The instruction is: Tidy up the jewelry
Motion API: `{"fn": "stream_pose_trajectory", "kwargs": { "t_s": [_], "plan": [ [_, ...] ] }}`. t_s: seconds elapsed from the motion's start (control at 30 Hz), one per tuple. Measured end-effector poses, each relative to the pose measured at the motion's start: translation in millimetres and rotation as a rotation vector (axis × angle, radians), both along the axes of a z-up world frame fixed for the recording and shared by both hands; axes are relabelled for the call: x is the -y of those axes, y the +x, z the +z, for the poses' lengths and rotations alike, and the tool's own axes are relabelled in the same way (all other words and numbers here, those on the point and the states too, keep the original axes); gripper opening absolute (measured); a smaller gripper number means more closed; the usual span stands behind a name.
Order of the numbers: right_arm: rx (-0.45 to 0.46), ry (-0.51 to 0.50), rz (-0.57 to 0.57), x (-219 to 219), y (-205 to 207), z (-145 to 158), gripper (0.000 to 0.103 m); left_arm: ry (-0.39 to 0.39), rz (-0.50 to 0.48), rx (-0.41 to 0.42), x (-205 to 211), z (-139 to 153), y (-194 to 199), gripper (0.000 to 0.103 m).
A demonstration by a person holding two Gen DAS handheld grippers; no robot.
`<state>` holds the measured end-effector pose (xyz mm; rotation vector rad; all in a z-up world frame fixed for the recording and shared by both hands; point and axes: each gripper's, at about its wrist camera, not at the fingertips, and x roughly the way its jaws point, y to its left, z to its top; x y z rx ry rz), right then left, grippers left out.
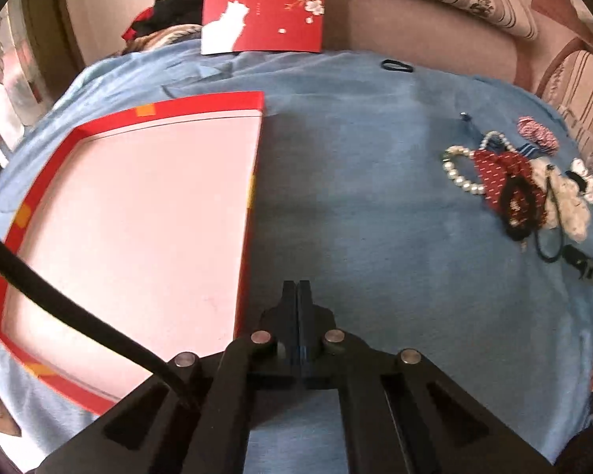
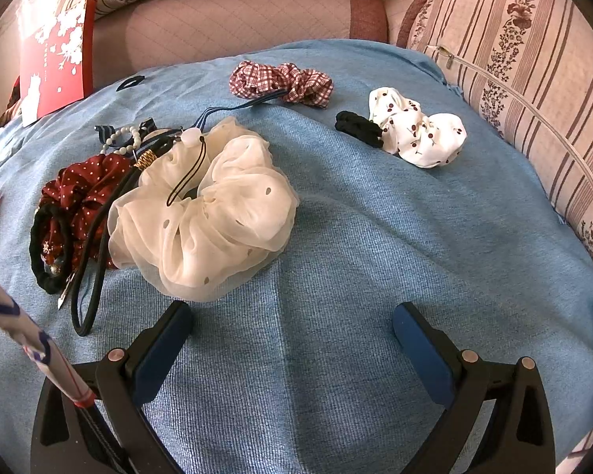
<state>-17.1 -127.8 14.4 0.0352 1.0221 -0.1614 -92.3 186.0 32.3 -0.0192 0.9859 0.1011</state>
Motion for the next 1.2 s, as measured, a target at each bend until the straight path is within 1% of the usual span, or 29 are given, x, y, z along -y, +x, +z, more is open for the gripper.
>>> {"fn": "stream_pose_trajectory", "kwargs": {
  "t_s": [0.03,0.1,0.13,0.17,0.2,0.3,0.37,0.4,0.43,0.5,0.57,0.63,0.7,0.77,0.8,0.87,0.9,0.93,0.97,1.03,1.07,1.2],
  "plan": [
    [0.000,0.000,0.000,-0.1,-0.2,-0.1,0.103,0.001,0.004,0.001,-1.0,0.5,-2.2,0.002],
    [0.003,0.003,-0.001,0.9,-0.9,-0.1,0.103,-0.021,-0.009,0.008,-2.4,2.4,-6.9,0.004],
    [0.002,0.005,-0.002,1.1,-0.8,0.1,0.103,-0.023,-0.012,0.011,0.4,4.8,-9.5,0.010],
    [-0.001,0.008,-0.002,1.5,-0.1,0.7,0.103,-0.027,-0.015,0.024,2.0,7.8,-13.0,0.025],
    [-0.003,0.010,-0.002,1.8,0.0,1.3,0.103,-0.037,-0.018,0.041,5.2,12.0,-17.4,0.036],
    [-0.011,0.019,-0.003,3.5,-1.6,3.4,0.103,-0.029,-0.019,0.083,19.0,26.2,-28.7,0.052],
    [-0.021,0.025,0.001,4.4,-4.9,6.9,0.101,-0.005,-0.034,0.118,27.4,40.0,-37.3,0.057],
    [-0.018,0.032,0.003,5.3,-8.3,10.7,0.098,0.002,-0.037,0.132,30.8,46.5,-40.5,0.061],
    [-0.005,0.042,0.004,7.3,-12.5,15.6,0.096,0.007,-0.037,0.142,33.6,51.8,-43.5,0.062],
    [0.044,0.048,-0.008,13.3,-22.3,28.4,0.096,0.010,-0.034,0.161,35.8,61.7,-48.5,0.066],
    [0.136,0.030,-0.028,19.9,-35.7,48.3,0.095,0.005,-0.019,0.176,39.7,72.7,-51.8,0.067],
    [0.271,0.017,-0.069,29.1,-53.9,77.0,0.096,0.000,-0.016,0.193,43.4,81.7,-52.8,0.071],
    [0.390,0.020,-0.119,36.9,-68.9,98.6,0.097,-0.004,-0.019,0.204,49.1,86.6,-47.5,0.080],
    [0.506,0.035,-0.149,42.4,-76.7,107.2,0.097,-0.010,-0.032,0.210,58.2,85.9,-36.4,0.080],
    [0.496,0.049,-0.150,44.1,-71.6,104.4,0.097,-0.011,-0.052,0.210,64.3,84.7,-28.7,0.080],
    [0.404,0.153,-0.125,49.9,-48.5,92.5,0.096,-0.009,-0.086,0.205,76.1,79.9,-12.1,0.080],
    [0.371,0.193,-0.103,51.3,-41.0,87.1,0.090,-0.015,-0.099,0.203,81.7,76.9,-4.4,0.080],
    [0.343,0.204,-0.087,51.6,-33.2,84.4,0.088,-0.026,-0.112,0.200,86.0,74.6,2.4,0.080],
    [0.321,0.187,-0.063,48.8,-26.0,82.2,0.088,-0.043,-0.127,0.197,91.3,71.5,10.7,0.080],
    [0.315,0.145,-0.029,43.9,-25.3,79.4,0.088,-0.069,-0.146,0.188,100.2,65.3,25.3,0.080],
    [0.297,0.126,-0.008,41.5,-22.4,76.6,0.088,-0.078,-0.154,0.184,104.3,61.8,32.3,0.080],
    [0.240,0.119,0.023,41.8,-22.0,61.2,0.089,-0.094,-0.177,0.153,117.7,48.4,58.4,0.080]
  ]
}}
